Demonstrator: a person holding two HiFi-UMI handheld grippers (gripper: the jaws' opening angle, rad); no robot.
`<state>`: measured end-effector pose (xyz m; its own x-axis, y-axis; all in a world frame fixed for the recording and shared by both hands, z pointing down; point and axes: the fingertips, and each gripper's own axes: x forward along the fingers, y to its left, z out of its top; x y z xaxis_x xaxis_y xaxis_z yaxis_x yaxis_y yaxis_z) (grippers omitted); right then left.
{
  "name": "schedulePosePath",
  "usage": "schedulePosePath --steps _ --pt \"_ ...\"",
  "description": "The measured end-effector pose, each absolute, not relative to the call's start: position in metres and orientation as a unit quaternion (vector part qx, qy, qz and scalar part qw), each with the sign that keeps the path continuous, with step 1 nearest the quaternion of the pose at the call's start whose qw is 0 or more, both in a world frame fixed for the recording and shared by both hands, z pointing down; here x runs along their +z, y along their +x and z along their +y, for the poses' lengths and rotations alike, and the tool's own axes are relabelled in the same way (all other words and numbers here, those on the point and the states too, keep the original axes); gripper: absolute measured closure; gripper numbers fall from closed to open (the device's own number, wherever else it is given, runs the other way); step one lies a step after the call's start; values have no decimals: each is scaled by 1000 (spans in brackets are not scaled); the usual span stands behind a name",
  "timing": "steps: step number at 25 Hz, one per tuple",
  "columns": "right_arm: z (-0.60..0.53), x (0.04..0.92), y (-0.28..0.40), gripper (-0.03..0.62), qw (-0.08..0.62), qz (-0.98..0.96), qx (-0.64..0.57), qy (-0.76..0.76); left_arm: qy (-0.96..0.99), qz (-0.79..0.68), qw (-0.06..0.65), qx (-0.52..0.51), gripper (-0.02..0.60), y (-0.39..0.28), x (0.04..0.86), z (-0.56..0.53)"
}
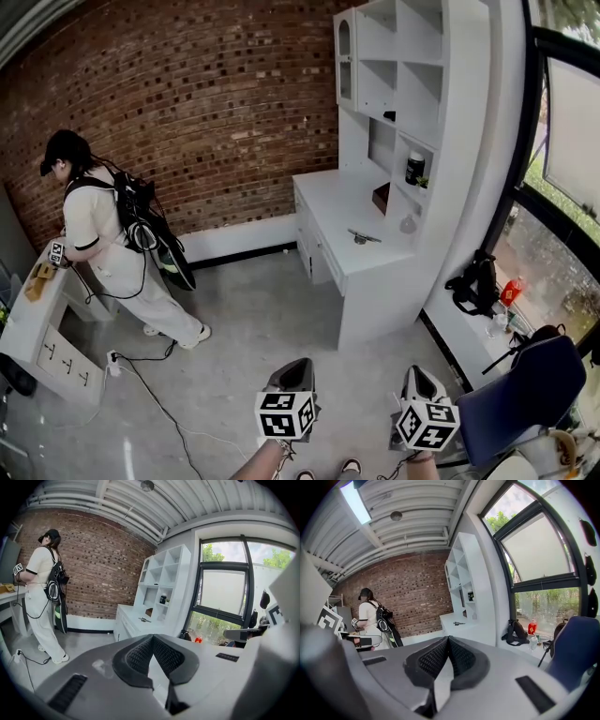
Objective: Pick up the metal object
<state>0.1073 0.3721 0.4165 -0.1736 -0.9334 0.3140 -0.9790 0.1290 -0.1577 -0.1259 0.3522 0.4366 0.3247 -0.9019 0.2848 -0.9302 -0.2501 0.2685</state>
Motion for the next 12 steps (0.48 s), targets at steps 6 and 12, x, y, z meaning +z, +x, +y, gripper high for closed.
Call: schedulePosePath --steps 6,12 --pt "355 418 119 594 70 -754 164 632 789 -582 193 27 574 -114 433 339" --pt "334 417 137 594 73 -764 160 620 785 -589 192 21 525 -97 431 320"
